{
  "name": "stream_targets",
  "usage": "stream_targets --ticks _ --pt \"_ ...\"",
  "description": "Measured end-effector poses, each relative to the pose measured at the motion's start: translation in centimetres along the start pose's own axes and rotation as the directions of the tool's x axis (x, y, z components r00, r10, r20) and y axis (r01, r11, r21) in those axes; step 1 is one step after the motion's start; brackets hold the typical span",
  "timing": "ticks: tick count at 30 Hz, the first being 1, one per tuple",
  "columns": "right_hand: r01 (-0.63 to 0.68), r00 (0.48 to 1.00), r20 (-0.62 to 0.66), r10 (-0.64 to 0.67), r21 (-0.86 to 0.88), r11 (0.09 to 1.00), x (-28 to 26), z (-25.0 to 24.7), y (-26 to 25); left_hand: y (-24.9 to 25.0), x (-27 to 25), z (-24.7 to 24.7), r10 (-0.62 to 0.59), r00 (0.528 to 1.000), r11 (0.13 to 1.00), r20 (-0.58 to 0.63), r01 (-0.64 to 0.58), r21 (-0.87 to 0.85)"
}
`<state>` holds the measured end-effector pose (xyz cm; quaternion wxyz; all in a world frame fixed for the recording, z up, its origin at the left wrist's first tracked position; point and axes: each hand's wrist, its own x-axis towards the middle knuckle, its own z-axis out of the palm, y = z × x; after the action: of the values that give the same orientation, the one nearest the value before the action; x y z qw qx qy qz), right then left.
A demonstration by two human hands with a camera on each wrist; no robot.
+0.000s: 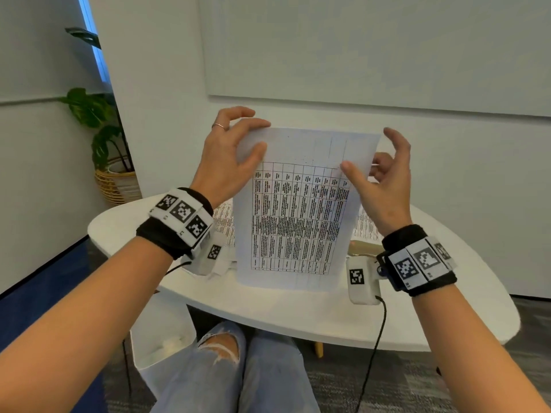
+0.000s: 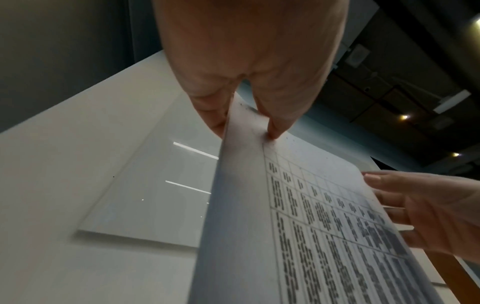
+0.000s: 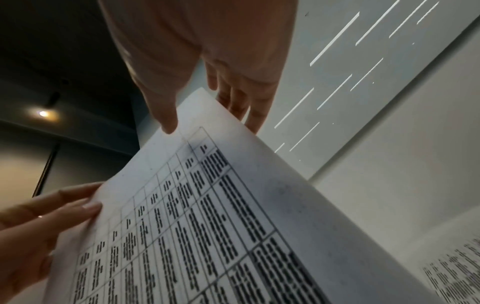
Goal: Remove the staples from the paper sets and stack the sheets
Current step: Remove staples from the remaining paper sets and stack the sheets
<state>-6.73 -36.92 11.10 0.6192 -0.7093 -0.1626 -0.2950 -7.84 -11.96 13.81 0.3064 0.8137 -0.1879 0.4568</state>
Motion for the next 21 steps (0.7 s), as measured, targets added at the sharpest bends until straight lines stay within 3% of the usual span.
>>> stream_targets --ticks 5,7,10,12,17,21 --pt "-0.158 0.977 0.138 0.161 -0.034 0.987 -0.7 0.3 1.2 -0.1 -0.1 -0.1 -0.063 0.993 0.993 -0.1 0.052 -0.11" --pt "-0.18 0.97 0.162 0.182 -0.023 0.983 -1.1 0.5 1.8 0.3 -1.0 0.1 -0.167 0.977 0.962 -0.136 0.131 -0.24" --pt "-0.213 0.956 0.213 0.203 0.027 0.977 -1.4 0.8 2.2 0.2 -2.4 1.1 -0.475 0.88 0.814 0.001 0.44 -0.38" --pt "-0.217 0.951 0.232 0.204 0.031 0.976 -1.6 1.1 2.4 -0.4 -3.3 1.9 -0.579 0.811 0.742 0.089 0.569 -0.356" --pt "-0.175 0.958 0.232 0.169 0.006 0.985 -2.2 1.7 2.4 0.2 -3.5 2.6 -0.524 0.848 0.788 0.079 0.518 -0.332" --pt "-0.165 0.972 0.174 0.158 0.032 0.986 -1.8 1.9 2.7 0.3 -3.4 2.9 -0.544 0.839 0.776 0.031 0.516 -0.363"
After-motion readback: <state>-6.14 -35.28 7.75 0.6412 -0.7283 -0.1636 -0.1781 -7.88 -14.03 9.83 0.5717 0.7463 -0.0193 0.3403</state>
